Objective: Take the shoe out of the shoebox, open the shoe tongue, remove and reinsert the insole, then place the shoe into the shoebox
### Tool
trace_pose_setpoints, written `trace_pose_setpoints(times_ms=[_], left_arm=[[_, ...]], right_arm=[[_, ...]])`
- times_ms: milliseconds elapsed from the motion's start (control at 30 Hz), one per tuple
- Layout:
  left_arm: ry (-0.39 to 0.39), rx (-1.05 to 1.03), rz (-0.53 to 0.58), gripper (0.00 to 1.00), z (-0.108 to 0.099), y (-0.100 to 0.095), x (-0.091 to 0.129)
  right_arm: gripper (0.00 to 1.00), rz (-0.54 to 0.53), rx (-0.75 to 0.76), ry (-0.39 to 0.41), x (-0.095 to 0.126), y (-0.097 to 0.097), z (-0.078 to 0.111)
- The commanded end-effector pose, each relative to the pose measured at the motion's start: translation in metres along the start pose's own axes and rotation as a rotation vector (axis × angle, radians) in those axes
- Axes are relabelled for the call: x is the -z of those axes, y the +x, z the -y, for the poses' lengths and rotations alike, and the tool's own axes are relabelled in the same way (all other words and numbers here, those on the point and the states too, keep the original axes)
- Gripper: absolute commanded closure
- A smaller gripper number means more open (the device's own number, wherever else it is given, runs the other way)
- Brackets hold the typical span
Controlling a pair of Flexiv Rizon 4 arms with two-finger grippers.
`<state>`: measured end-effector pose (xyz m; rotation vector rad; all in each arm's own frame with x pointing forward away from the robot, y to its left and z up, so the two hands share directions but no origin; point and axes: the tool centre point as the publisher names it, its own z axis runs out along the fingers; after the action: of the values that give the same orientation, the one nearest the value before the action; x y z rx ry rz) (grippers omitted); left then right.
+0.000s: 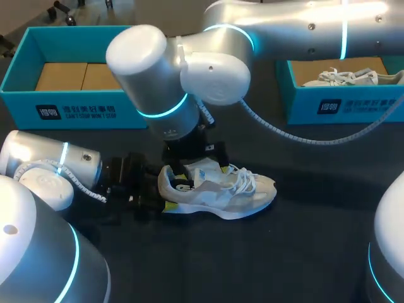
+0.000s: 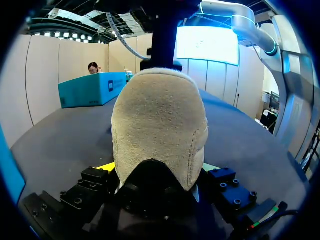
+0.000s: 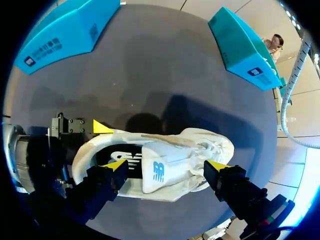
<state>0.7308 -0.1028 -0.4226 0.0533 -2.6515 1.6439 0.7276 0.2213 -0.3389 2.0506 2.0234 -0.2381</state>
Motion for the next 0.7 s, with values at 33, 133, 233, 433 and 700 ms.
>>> trace_pose_setpoints(times_ms=[33, 133, 233, 433, 700], left_arm=[[-0.004, 0.001, -0.003, 1.0, 0.0, 0.0, -0.001], [-0.004, 0.001, -0.003, 1.0, 0.0, 0.0, -0.001], [-0.004, 0.001, -0.003, 1.0, 0.0, 0.0, -0.001], [-0.004, 0.001, -0.003, 1.0, 0.0, 0.0, -0.001], [-0.004, 0.001, -0.003, 1.0, 0.0, 0.0, -0.001]], right_arm=[[0.0, 0.037, -0.403, -0.02, -0.008, 0.008, 0.01], [0.0, 0.053, -0.421, -0.01, -0.015, 0.008, 0.012], [0.0, 0.071, -0.429, -0.004, -0.019, 0.008, 0.014], [0.0, 0.119, -0.45, -0.008, -0.024, 0.008, 0.018], [0.0, 0.19, -0.504, -0.011, -0.023, -0.007, 0.023]])
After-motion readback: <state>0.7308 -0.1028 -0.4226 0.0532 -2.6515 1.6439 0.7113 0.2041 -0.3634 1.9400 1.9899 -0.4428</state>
